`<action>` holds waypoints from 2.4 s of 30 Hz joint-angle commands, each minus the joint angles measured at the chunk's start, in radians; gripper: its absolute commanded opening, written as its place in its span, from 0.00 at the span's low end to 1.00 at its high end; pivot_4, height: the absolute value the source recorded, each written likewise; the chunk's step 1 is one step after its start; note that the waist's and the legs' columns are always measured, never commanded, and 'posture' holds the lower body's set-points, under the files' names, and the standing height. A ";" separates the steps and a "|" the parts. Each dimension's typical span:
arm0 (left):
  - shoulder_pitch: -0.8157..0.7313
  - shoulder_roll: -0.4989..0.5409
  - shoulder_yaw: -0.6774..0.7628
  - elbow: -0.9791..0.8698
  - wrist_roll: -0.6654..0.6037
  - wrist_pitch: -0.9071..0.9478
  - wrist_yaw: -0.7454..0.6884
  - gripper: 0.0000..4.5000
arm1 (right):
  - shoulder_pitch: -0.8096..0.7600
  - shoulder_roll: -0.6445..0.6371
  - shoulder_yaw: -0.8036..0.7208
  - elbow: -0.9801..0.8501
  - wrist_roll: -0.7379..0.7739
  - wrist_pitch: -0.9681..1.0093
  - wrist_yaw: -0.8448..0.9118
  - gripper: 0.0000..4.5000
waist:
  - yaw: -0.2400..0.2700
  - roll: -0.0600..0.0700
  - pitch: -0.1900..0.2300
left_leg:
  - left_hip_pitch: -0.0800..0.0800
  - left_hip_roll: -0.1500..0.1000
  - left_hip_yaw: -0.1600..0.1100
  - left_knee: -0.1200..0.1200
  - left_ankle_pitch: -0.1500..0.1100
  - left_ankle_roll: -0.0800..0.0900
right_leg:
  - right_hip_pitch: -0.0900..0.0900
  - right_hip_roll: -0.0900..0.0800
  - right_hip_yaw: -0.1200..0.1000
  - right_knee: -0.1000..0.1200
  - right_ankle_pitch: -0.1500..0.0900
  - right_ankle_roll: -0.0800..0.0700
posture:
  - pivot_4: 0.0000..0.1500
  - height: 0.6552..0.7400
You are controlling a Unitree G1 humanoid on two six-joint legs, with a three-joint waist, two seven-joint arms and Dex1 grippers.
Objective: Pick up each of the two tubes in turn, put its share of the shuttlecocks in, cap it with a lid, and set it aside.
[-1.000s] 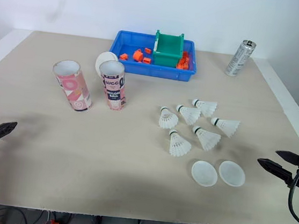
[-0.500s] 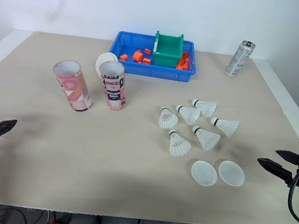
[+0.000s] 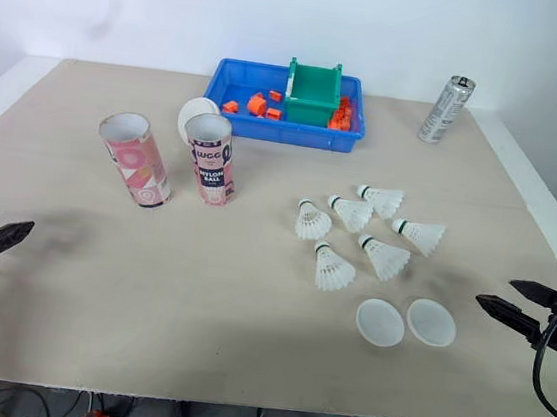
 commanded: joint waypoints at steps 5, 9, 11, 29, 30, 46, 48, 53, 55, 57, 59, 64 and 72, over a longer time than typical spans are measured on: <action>-0.099 -0.001 -0.022 0.050 -0.033 -0.144 -0.151 1.00 | 0.010 0.014 -0.060 -0.279 0.120 0.105 -0.005 0.99 | 0.000 0.000 0.000 | 0.000 0.000 0.000 0.000 0.000 0.000 | 0.000 0.000 0.000 0.000 0.000 0.000 | 1.00 0.85; -0.113 -0.004 -0.110 0.058 0.072 -0.324 -0.213 1.00 | 0.008 0.067 -0.069 -0.524 0.241 0.222 -0.052 0.99 | 0.003 0.000 0.000 | 0.000 0.000 0.000 -0.001 0.000 0.000 | 0.000 0.000 0.000 0.000 0.000 0.000 | 1.00 0.85; -0.133 -0.005 -0.143 0.076 0.094 -0.373 -0.228 1.00 | 0.010 0.087 -0.052 -0.620 0.269 0.252 -0.070 0.99 | 0.006 0.000 0.000 | 0.000 0.000 0.000 -0.001 0.000 0.000 | 0.000 0.000 0.000 0.000 0.000 0.000 | 1.00 0.85; -0.404 -0.118 -0.318 0.432 0.178 -0.584 -0.253 1.00 | -0.185 0.374 0.346 -1.123 0.301 0.393 -0.470 0.99 | 0.030 -0.001 -0.002 | -0.009 0.002 -0.003 0.000 0.002 0.002 | -0.006 0.003 -0.003 0.001 0.003 0.003 | 1.00 0.85; -0.421 -0.121 -0.327 0.456 0.187 -0.591 -0.259 1.00 | -0.181 0.380 0.353 -1.133 0.303 0.397 -0.474 0.99 | 0.030 -0.001 -0.002 | -0.008 0.002 -0.003 0.000 0.002 0.003 | -0.005 0.003 -0.003 0.001 0.003 0.002 | 1.00 0.85; -0.833 -0.182 -0.482 0.986 0.369 -0.798 -0.286 1.00 | -0.092 0.407 0.406 -1.266 0.355 0.419 -0.518 0.99 | 0.043 -0.002 -0.002 | -0.009 0.002 -0.004 0.001 0.003 0.004 | -0.005 0.003 -0.003 0.001 0.006 0.005 | 1.00 0.85; -0.865 -0.193 -0.494 1.027 0.383 -0.810 -0.291 1.00 | -0.084 0.405 0.397 -1.272 0.360 0.417 -0.524 0.99 | 0.044 -0.002 -0.002 | -0.009 0.002 -0.004 0.001 0.003 0.004 | -0.005 0.004 -0.003 0.001 0.007 0.006 | 1.00 0.85; -0.932 -0.212 -0.510 1.121 0.422 -0.835 -0.276 1.00 | -0.068 0.398 0.381 -1.293 0.377 0.418 -0.533 0.99 | 0.045 -0.002 -0.002 | -0.009 0.002 -0.004 0.000 0.003 0.004 | -0.005 0.004 -0.003 0.001 0.006 0.006 | 1.00 0.85; -0.951 -0.219 -0.513 1.147 0.435 -0.843 -0.272 1.00 | -0.064 0.399 0.383 -1.297 0.376 0.417 -0.539 0.99 | 0.045 -0.002 -0.002 | -0.010 0.002 -0.005 0.001 0.003 0.004 | -0.005 0.004 -0.003 0.001 0.006 0.006 | 1.00 0.85; -0.968 -0.227 -0.514 1.169 0.445 -0.848 -0.267 1.00 | -0.057 0.402 0.387 -1.300 0.372 0.414 -0.545 0.99 | 0.047 -0.002 -0.002 | -0.010 0.002 -0.005 0.001 0.003 0.004 | -0.005 0.004 -0.003 0.001 0.006 0.006 | 1.00 0.85; -0.981 -0.237 -0.517 1.184 0.457 -0.856 -0.262 1.00 | -0.049 0.404 0.390 -1.302 0.369 0.410 -0.549 0.99 | 0.048 -0.002 -0.002 | -0.009 0.002 -0.005 0.001 0.003 0.004 | -0.005 0.004 -0.003 0.001 0.006 0.006 | 1.00 0.85; -1.011 -0.252 -0.513 1.214 0.471 -0.870 -0.244 1.00 | -0.035 0.406 0.394 -1.304 0.365 0.399 -0.554 0.99 | 0.048 -0.002 -0.002 | -0.010 0.002 -0.005 0.001 0.003 0.004 | -0.005 0.004 -0.003 0.001 0.006 0.006 | 1.00 0.85; -1.021 -0.286 -0.503 1.234 0.477 -0.896 -0.192 1.00 | -0.016 0.403 0.395 -1.302 0.356 0.377 -0.552 0.99 | 0.048 -0.002 -0.002 | -0.010 0.001 -0.006 0.001 0.003 0.004 | -0.004 0.004 -0.003 0.001 0.006 0.007 | 1.00 0.85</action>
